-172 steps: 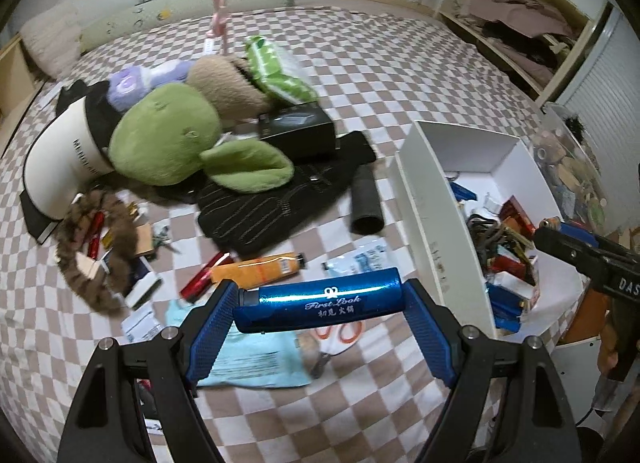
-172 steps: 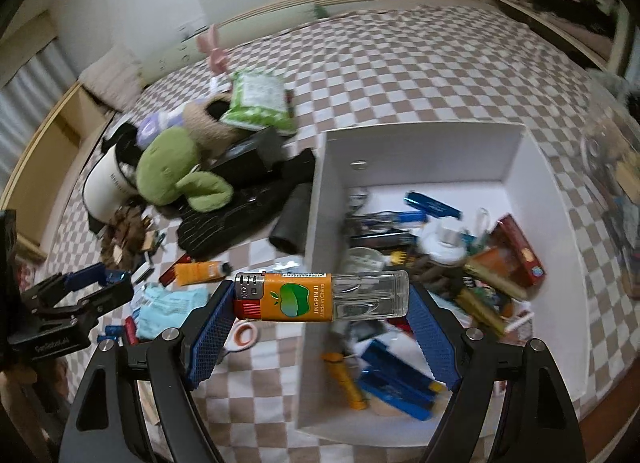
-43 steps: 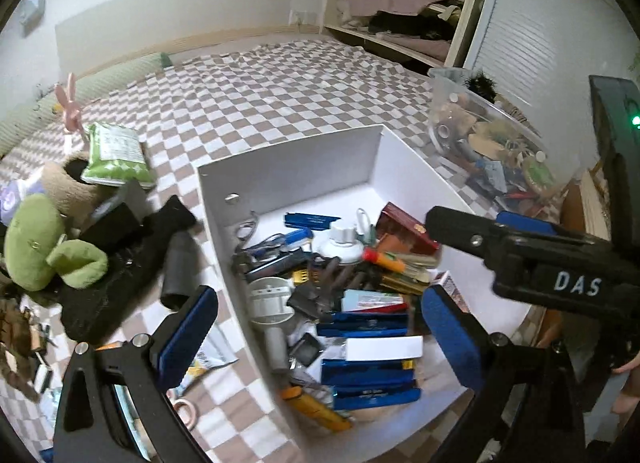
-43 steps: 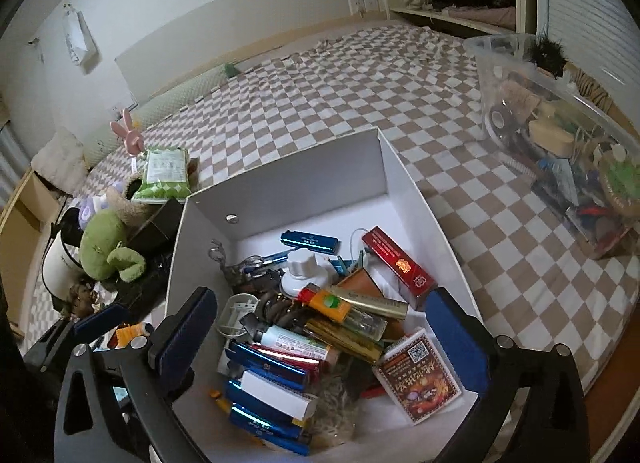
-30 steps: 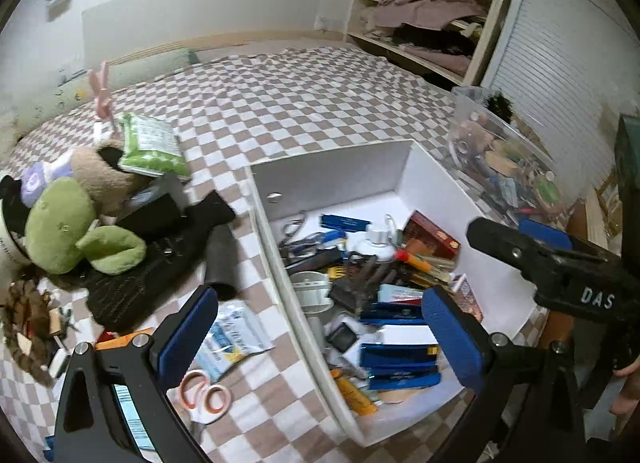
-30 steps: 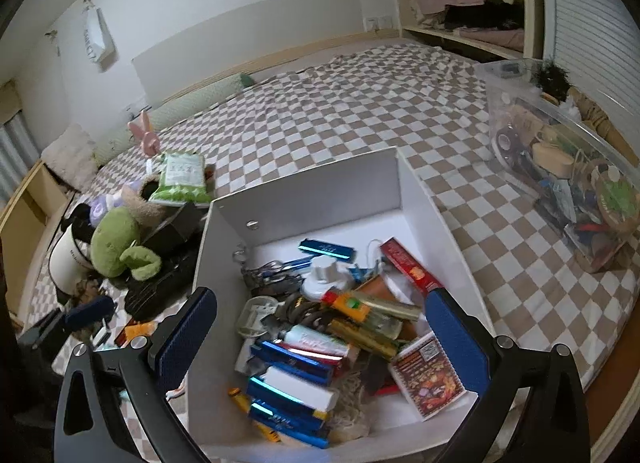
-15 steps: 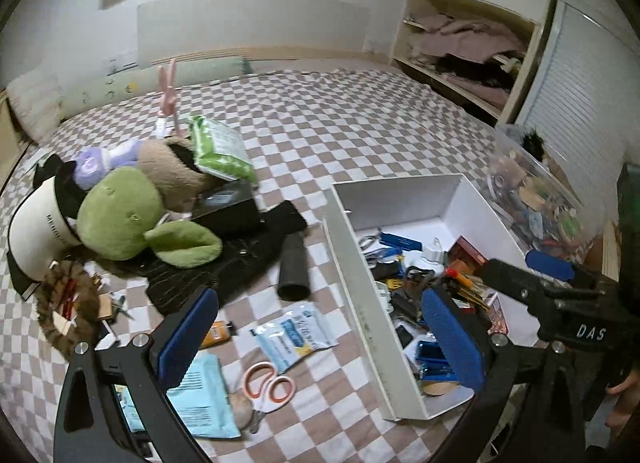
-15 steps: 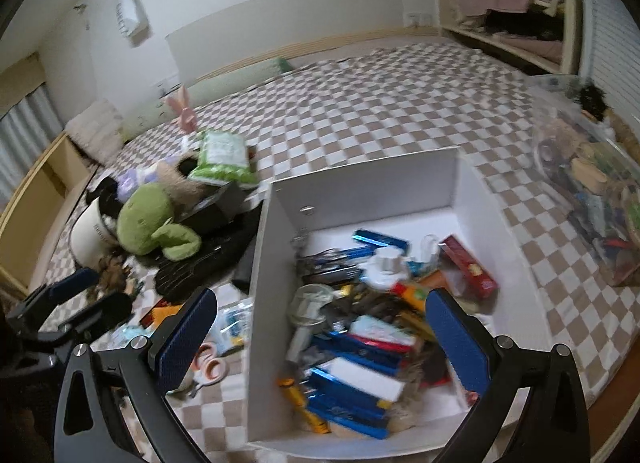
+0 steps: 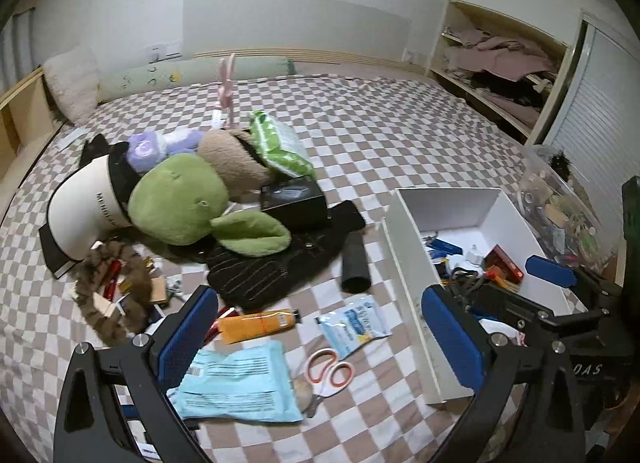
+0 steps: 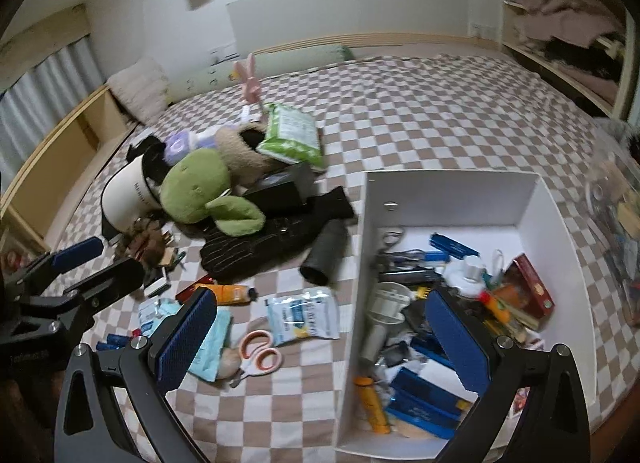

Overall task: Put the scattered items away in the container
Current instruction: 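Lift both tools out of the box and move back over the scattered items, then lower the left tool to the flat wooden stick on the bed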

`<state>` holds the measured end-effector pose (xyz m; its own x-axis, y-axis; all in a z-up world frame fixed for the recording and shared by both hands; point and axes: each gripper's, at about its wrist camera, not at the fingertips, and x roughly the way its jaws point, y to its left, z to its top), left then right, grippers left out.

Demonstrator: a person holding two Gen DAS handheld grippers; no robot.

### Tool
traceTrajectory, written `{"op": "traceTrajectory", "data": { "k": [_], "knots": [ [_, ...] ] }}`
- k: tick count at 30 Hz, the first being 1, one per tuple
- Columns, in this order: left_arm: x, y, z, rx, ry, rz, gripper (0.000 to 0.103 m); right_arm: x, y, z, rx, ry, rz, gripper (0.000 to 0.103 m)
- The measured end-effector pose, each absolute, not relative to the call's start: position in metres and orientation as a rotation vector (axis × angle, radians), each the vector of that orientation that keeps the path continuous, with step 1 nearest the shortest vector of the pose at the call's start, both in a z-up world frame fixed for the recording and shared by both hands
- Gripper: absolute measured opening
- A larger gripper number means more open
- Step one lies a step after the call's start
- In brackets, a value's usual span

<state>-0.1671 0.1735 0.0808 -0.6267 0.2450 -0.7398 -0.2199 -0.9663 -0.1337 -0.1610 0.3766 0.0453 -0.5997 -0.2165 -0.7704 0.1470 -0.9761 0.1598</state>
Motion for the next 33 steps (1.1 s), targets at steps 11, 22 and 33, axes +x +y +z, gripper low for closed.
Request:
{"op": "traceTrajectory", "data": {
  "k": [11, 22, 33],
  "knots": [
    [-0.163, 0.126, 0.08, -1.233, -0.017, 2.693, 0.102, -0.165, 0.338, 0.04, 1.303, -0.051, -2.57, 0.103],
    [-0.159, 0.097, 0.069, -1.294, 0.046, 2.701, 0.102, -0.163, 0.311, 0.027, 1.339, -0.008, -2.491, 0.103],
    [-0.15, 0.08, 0.042, -1.387, 0.166, 2.647, 0.102, -0.154, 0.292, 0.007, 1.38, 0.099, -2.387, 0.103]
  ]
}}
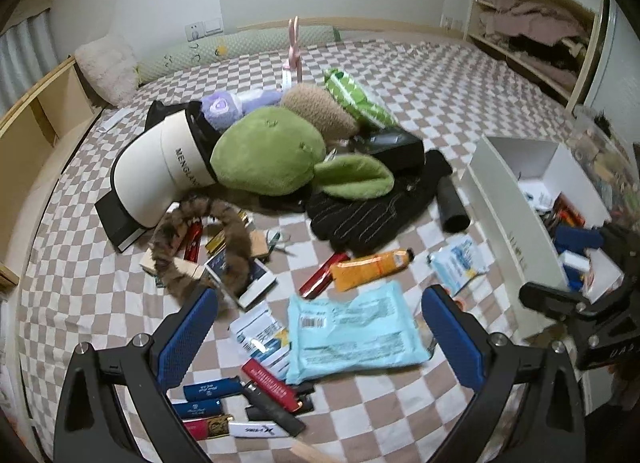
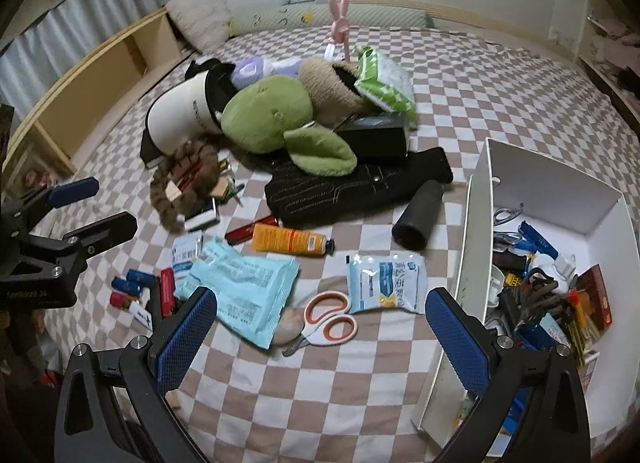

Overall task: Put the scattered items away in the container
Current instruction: 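Lower the left tool to the flat wooden stick on the bed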

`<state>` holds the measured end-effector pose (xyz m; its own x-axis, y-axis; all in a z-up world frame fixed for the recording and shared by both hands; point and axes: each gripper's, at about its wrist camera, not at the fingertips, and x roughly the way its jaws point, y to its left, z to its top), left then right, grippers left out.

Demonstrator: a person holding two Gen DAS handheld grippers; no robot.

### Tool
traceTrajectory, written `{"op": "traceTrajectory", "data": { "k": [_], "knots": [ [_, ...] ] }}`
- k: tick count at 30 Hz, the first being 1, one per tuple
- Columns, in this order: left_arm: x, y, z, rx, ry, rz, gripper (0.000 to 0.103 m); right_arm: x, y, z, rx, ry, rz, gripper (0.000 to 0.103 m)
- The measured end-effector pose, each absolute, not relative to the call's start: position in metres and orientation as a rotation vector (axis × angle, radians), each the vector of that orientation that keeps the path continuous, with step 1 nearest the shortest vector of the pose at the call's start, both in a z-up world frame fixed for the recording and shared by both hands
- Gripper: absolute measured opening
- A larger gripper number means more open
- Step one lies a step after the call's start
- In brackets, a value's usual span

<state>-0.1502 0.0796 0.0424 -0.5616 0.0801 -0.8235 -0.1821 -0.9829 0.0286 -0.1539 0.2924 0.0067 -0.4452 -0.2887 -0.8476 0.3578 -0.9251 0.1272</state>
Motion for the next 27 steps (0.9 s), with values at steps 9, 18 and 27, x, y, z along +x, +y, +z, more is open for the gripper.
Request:
{"op": "traceTrajectory", "data": {
  "k": [9, 18, 27],
  "knots": [
    [-0.135, 0.066, 0.014, -1.46, 0.21, 2.542, 0.102, -0.148, 0.283, -0.012, 1.408, 0.184, -2.312, 0.103],
    [-0.106, 0.069, -0.017, -1.456, 0.367, 2.377, 0.102, -0.141, 0.271, -0.035, 1.432, 0.304, -2.241, 0.103],
    [-0.075, 0.075, -0.042, -1.439, 0.476, 2.189, 0.103, -0.141, 0.261, -0.045, 1.469, 0.335, -2.206, 0.103]
  ]
}}
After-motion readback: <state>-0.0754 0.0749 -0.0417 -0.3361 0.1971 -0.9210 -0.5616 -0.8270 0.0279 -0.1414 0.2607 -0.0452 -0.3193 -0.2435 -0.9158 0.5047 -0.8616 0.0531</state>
